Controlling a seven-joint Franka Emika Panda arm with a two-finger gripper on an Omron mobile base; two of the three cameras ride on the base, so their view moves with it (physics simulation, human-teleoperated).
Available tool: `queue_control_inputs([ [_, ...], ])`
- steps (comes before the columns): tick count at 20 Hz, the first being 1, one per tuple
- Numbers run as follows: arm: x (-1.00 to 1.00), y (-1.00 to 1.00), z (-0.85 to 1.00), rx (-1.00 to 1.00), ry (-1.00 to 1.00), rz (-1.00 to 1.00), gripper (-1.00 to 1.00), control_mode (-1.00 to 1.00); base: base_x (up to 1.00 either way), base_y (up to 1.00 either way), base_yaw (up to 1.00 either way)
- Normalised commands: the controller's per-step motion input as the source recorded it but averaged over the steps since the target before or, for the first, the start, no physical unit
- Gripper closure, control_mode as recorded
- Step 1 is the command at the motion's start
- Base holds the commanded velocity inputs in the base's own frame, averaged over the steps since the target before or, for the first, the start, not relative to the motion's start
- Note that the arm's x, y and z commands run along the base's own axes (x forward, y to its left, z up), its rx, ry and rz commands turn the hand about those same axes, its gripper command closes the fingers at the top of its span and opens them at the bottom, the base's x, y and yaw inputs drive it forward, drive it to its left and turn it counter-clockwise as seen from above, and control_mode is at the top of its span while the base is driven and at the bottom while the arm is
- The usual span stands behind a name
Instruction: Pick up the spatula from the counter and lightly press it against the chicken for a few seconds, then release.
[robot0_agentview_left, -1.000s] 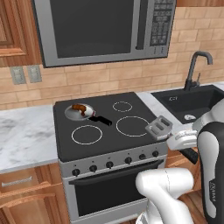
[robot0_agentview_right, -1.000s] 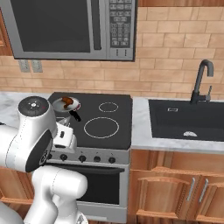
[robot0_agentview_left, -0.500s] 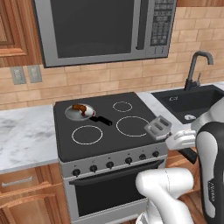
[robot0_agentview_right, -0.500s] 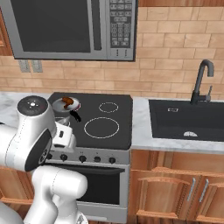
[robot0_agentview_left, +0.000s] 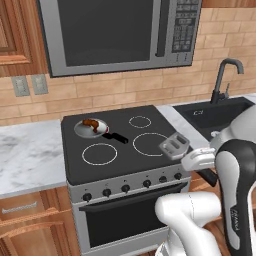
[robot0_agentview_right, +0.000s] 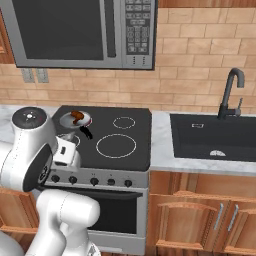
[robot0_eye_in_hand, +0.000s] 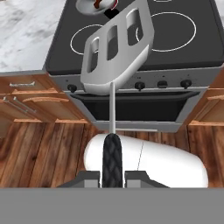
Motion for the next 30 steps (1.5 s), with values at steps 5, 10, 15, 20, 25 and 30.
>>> queue_control_inputs([
  [5,0.0,0.09,0.02,0.0,0.0,0.0,1.0,-1.0,0.0,0.0,0.0],
  [10,0.0,0.07,0.05,0.0,0.0,0.0,1.0,-1.0,0.0,0.0,0.0],
  [15,0.02,0.14,0.01,0.0,0.0,0.01,1.0,-1.0,0.0,0.0,0.0],
  [20,0.05,0.14,0.0,0.0,0.0,0.04,1.0,-1.0,0.0,0.0,0.0],
  [25,0.07,0.08,0.02,0.0,0.0,0.05,1.0,-1.0,0.0,0.0,0.0],
  [30,0.17,0.07,0.02,0.0,0.01,0.06,1.0,-1.0,0.0,0.0,0.0],
])
